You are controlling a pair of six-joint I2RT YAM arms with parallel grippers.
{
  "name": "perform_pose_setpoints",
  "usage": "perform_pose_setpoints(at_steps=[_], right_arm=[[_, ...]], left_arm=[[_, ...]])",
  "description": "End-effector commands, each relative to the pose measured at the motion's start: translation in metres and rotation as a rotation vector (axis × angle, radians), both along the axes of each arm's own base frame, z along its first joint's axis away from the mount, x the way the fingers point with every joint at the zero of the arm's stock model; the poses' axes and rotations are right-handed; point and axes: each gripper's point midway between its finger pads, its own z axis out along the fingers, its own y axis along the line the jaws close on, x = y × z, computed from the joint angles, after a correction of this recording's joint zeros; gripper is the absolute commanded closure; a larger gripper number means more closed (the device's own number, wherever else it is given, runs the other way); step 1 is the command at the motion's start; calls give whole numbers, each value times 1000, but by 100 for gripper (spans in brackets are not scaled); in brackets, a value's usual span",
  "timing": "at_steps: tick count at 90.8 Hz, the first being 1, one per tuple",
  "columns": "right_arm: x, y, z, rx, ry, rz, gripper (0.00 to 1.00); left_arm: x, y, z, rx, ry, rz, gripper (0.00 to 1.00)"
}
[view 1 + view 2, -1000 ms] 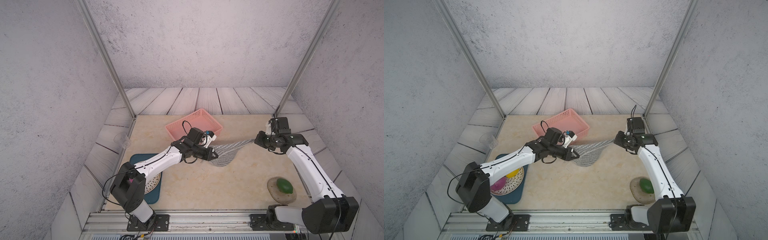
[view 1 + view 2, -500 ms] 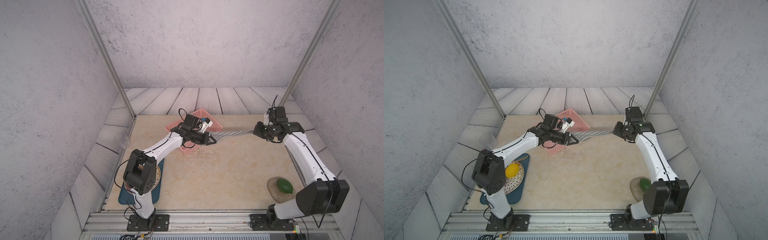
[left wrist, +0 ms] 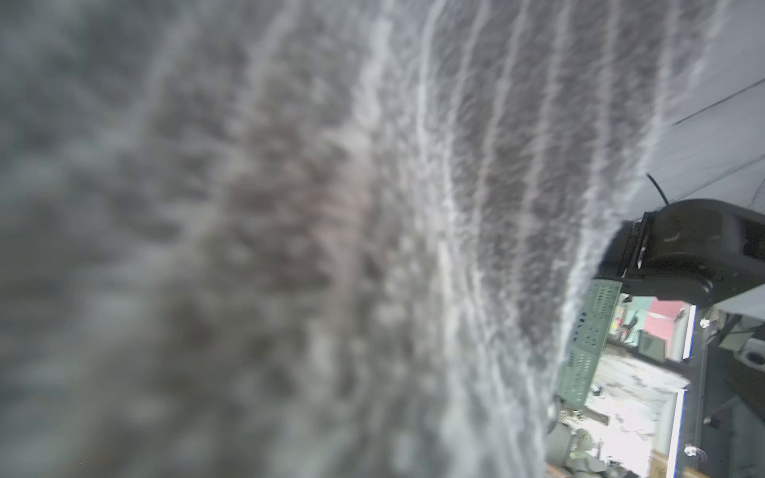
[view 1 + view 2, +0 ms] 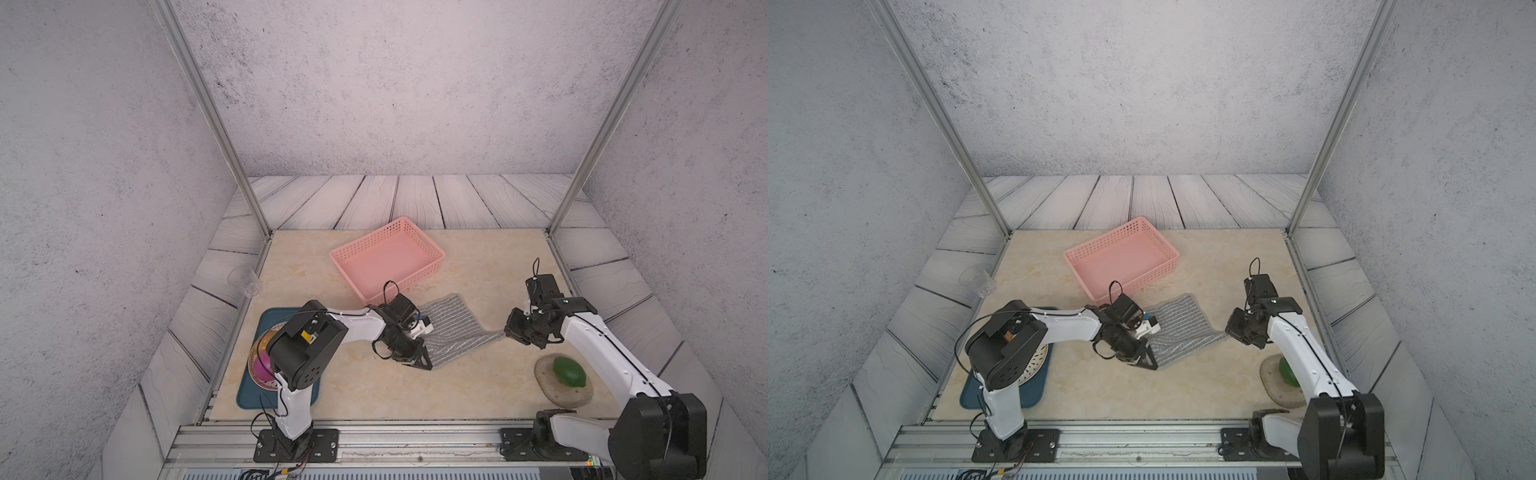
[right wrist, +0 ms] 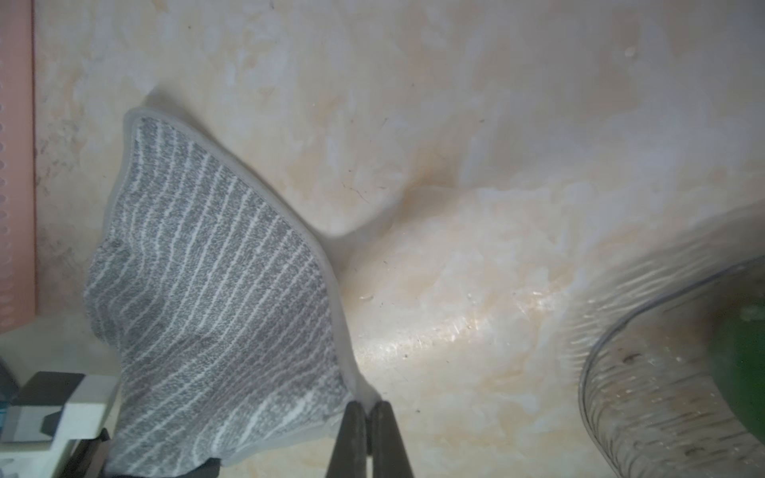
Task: Fold the square dishcloth
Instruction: Flatten out the cleaning item at the center of the board.
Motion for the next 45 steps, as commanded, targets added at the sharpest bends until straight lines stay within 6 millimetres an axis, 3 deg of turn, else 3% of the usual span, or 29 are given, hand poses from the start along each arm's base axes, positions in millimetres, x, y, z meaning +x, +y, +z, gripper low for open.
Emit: perform_pose_setpoints(at_steps=[1,7,11,13,28,45], right_arm=[[-20,-12,-1,-50,46,-56,83],[-26,-14,-2,-58,56,-61,69],[-29,-15,-3,-64,60,-64,66],[-30,-16,-3,-65,57,-65,65],[-24,-15,13,-56,-37,-58,63],[11,14,49,43,-219,109,60]], left_arm=[[-12,11,-7,70,-4,0,46],[-15,19,-9,105,-18,14,27],[-14,25,-7,130,-37,25,5],[-15,29,-5,142,-46,30,1],[-2,50,18,212,-189,91,0],[48,73,52,299,-459,301,0]])
